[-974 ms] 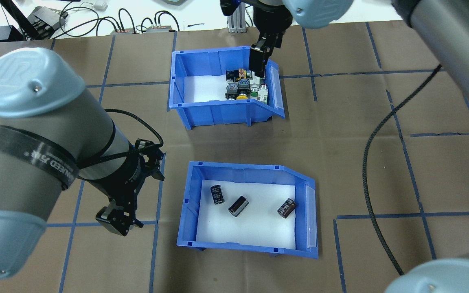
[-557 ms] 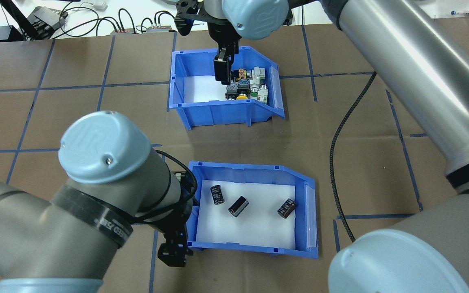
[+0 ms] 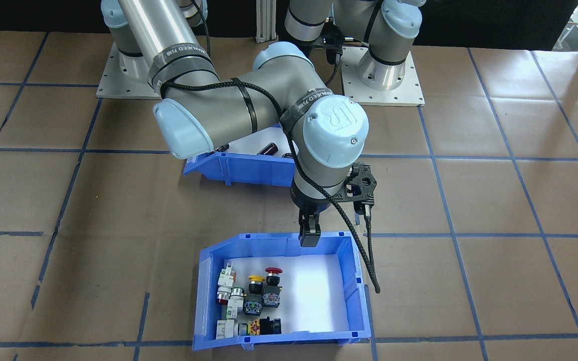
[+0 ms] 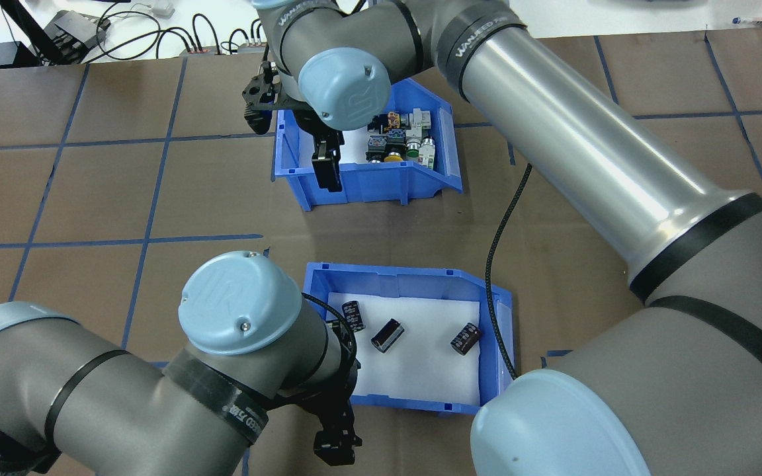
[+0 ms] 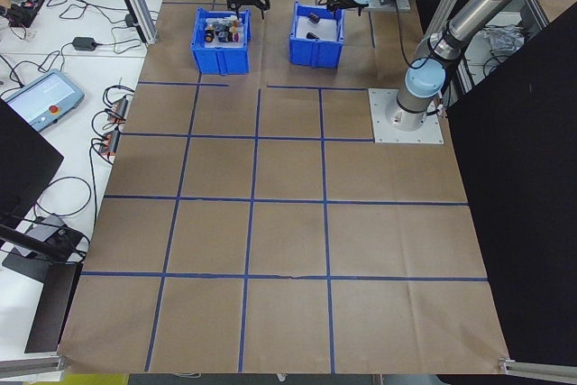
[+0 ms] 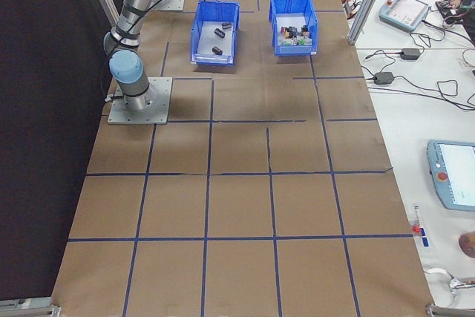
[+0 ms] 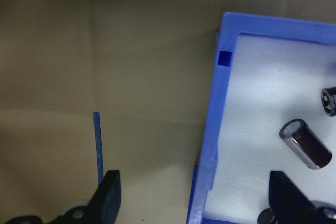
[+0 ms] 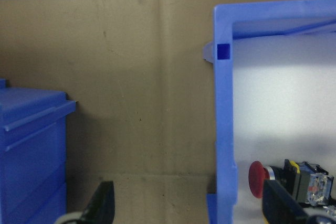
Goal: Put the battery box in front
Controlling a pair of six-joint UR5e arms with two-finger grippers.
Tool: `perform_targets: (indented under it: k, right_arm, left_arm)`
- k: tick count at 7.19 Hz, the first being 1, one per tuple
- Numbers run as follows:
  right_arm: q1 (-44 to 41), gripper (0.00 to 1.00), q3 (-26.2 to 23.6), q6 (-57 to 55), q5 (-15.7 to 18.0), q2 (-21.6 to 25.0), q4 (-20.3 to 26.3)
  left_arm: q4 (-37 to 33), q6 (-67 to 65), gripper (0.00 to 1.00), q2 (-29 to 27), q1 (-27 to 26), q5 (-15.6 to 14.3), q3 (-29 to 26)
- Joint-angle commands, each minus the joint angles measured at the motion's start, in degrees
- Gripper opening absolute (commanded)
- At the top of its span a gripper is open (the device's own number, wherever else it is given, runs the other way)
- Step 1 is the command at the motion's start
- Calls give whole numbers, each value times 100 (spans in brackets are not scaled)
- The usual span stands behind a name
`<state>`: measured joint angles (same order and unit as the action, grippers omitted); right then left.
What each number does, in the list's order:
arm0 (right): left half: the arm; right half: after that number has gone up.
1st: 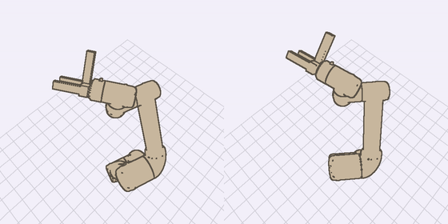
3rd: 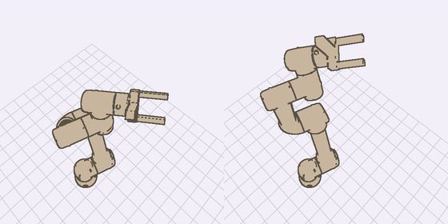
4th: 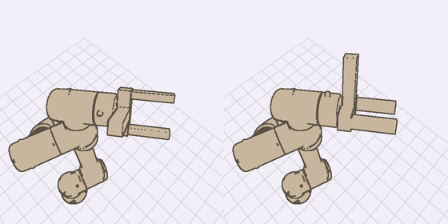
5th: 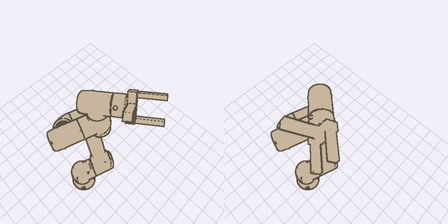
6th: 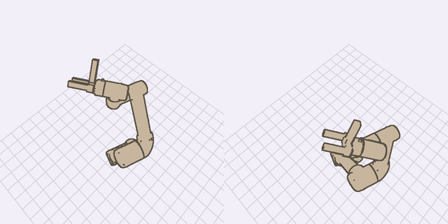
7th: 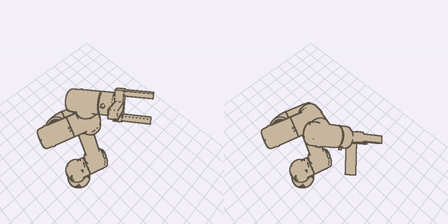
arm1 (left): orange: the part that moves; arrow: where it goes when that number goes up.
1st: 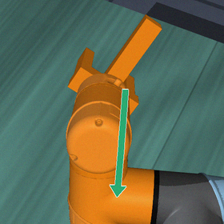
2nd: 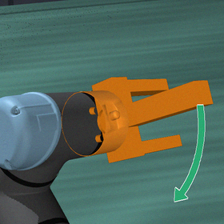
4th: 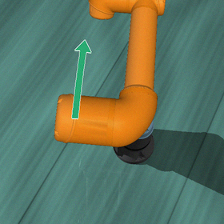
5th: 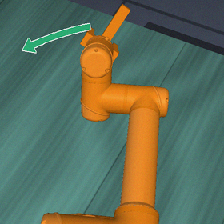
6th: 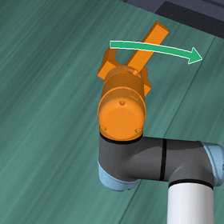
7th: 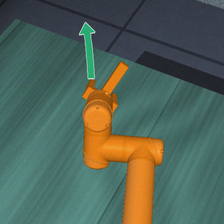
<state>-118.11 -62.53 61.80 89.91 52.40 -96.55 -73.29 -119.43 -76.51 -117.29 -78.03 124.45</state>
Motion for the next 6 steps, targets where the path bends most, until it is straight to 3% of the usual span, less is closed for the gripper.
perform_targets:
  k: [1, 2, 3, 4, 5, 6]
  right_arm:
    - [-2, 100, -773, 16, 9, -46, -1289]
    - [7, 100, -1056, 16, 18, 15, -1662]
    - [33, 99, -1068, 25, 18, 16, -1718]
    - [25, 79, -1068, 25, 70, 16, -1709]
    - [16, 41, -1033, 51, 497, 16, -1692]
    - [7, 18, -1015, 86, 571, 16, -1692]
  left_arm:
    - [443, -438, 100, -353, -241, 7, 44]
    - [700, -493, 100, -486, -320, -19, 140]
    - [1233, -494, 100, -522, -321, -19, 480]
    - [1978, -502, 100, -557, -321, -11, 919]
    - [2551, -633, 100, -636, -321, 7, 1149]
    - [2652, -712, 99, -741, -321, 7, 1143]
